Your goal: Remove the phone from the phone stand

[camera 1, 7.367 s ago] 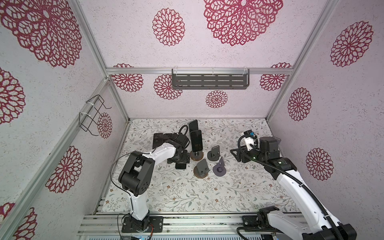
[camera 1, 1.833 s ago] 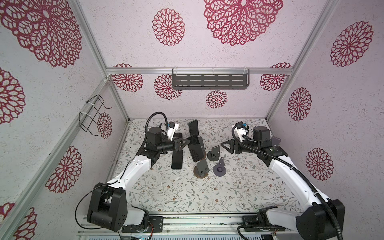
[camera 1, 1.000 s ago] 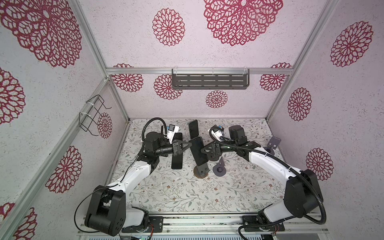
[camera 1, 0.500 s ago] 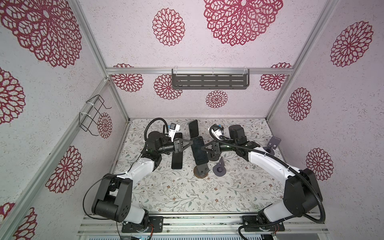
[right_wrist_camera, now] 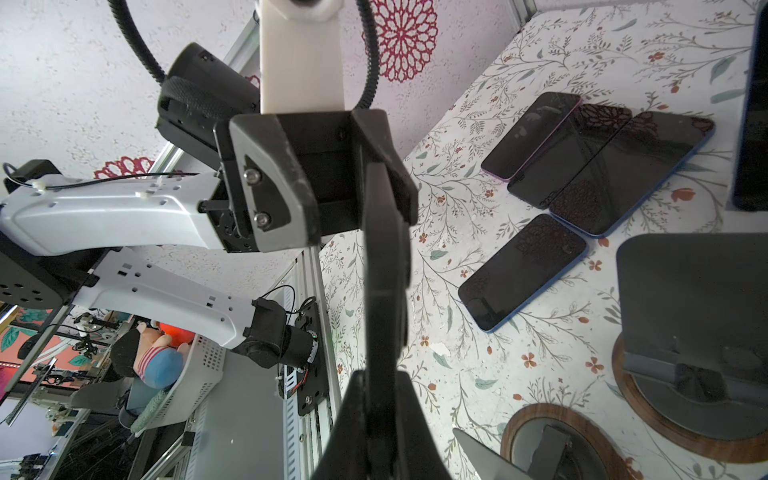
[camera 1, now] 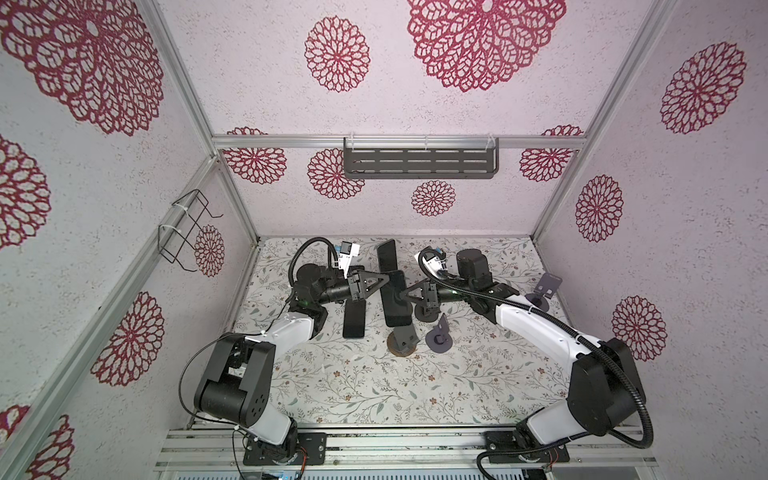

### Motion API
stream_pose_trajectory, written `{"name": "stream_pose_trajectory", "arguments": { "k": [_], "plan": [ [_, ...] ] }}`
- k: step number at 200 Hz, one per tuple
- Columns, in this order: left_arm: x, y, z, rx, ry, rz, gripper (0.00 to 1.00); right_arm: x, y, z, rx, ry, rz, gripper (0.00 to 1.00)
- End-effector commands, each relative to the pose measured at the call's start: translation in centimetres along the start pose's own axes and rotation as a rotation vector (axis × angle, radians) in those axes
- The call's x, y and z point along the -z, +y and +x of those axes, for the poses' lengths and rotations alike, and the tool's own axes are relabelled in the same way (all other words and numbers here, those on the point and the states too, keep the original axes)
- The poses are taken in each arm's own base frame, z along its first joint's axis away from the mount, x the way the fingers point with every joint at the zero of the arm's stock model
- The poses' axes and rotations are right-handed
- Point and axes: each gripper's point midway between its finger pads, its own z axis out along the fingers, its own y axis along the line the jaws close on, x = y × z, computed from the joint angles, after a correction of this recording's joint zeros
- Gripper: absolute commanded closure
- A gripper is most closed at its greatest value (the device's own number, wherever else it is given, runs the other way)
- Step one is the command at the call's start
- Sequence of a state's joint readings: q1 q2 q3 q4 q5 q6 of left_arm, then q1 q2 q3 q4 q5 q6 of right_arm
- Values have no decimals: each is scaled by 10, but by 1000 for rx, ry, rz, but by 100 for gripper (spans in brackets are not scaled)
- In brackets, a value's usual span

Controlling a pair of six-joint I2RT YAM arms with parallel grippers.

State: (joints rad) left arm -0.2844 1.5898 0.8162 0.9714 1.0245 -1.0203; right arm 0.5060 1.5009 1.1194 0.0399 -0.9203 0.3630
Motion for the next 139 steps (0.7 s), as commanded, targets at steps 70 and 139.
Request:
{"name": "stream_pose_trajectory", "arguments": {
  "k": [70,139],
  "plan": [
    [-1,-17,8,8,-1,125,43,37,36,-61,131,-166,-16,100],
    [-17,-12,19,35,34,150,58,40,42,-69,145,-195,-34,100]
  ]
}}
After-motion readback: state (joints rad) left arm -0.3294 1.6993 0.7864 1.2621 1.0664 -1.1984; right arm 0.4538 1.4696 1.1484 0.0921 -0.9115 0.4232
